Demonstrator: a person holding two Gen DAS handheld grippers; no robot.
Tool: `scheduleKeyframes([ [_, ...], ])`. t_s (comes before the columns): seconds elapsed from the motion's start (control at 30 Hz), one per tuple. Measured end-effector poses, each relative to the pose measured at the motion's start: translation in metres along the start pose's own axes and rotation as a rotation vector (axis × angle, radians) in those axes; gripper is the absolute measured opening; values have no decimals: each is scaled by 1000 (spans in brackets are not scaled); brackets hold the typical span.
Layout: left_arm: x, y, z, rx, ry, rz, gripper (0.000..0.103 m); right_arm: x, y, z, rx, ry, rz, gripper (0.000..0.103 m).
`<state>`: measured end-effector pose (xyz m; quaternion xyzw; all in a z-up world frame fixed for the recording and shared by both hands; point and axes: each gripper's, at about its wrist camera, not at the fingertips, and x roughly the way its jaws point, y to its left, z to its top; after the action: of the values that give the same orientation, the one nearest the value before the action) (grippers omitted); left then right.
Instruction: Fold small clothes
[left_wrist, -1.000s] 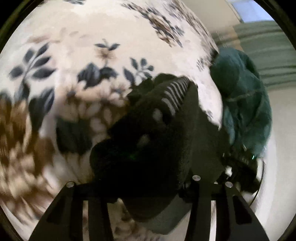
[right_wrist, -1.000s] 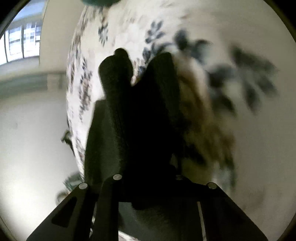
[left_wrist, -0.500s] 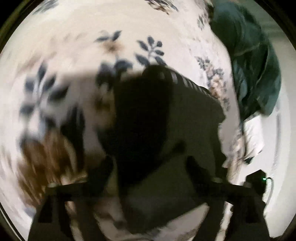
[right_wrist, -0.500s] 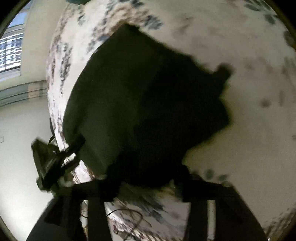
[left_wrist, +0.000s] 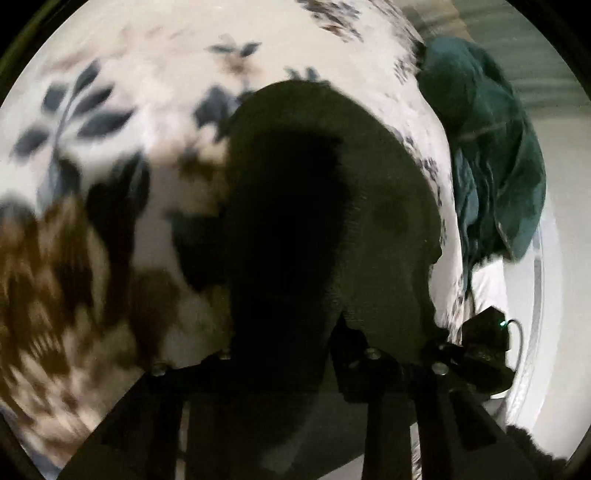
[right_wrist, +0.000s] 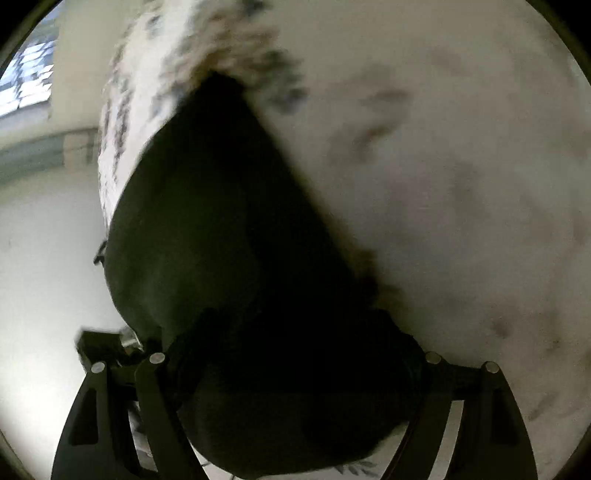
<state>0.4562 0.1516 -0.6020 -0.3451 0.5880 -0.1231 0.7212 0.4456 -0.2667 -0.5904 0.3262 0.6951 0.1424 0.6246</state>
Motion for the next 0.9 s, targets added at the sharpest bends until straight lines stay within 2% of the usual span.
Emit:
scheduleKeyframes([
  [0.03, -1, -3, 6, 39, 14, 28, 27, 5, 6, -5, 15, 25, 54, 25],
  [0.1, -3, -3, 17, 72, 52, 38, 28, 3, 23, -23, 13, 11, 68, 25],
  [0.17, -3, -2, 22, 73, 95, 67, 35, 1, 33, -36, -1, 19, 61, 24],
  [0.2, -10, 3, 17, 70, 109, 79, 37, 0, 37, -42, -24, 24, 21, 25],
  [0.27, -23, 8, 5, 44, 114, 103, 41, -4, 40, -47, -79, 24, -99, 38],
  [0.3, -33, 10, -3, 34, 108, 109, 43, -6, 37, -47, -66, 42, -147, 49],
  [0.37, -53, 15, -22, 12, 80, 187, 60, -15, 33, -43, -51, 45, -198, 51],
  [0.4, -63, 19, -31, 11, 51, 244, 76, -25, 34, -41, -57, 10, -233, 54],
  [0.43, -73, 25, -39, 16, 17, 300, 81, -32, 37, -39, -67, -18, -257, 57],
  [0.47, -79, 32, -47, 18, -15, 350, 81, -44, 43, -38, -86, -71, -288, 58],
  [0.53, -72, 52, -56, -6, -32, 456, 81, -57, 60, -32, -124, -149, -334, 67],
  [0.6, -52, 76, -57, -51, -12, 493, 81, -60, 72, -22, -147, -186, -355, 69],
  [0.7, -33, 79, -50, -57, -24, 473, 103, -49, 85, 9, -145, -194, -359, 69],
  [0.8, -13, 72, -43, -55, 22, 597, 103, -22, 91, 45, -155, -202, -376, 69],
  [0.87, -9, 69, -41, -76, 31, 623, 103, -5, 100, 60, -197, -219, -396, 69],
  [0.9, -5, 70, -36, -98, 61, 626, 103, 1, 106, 65, -224, -223, -398, 65],
])
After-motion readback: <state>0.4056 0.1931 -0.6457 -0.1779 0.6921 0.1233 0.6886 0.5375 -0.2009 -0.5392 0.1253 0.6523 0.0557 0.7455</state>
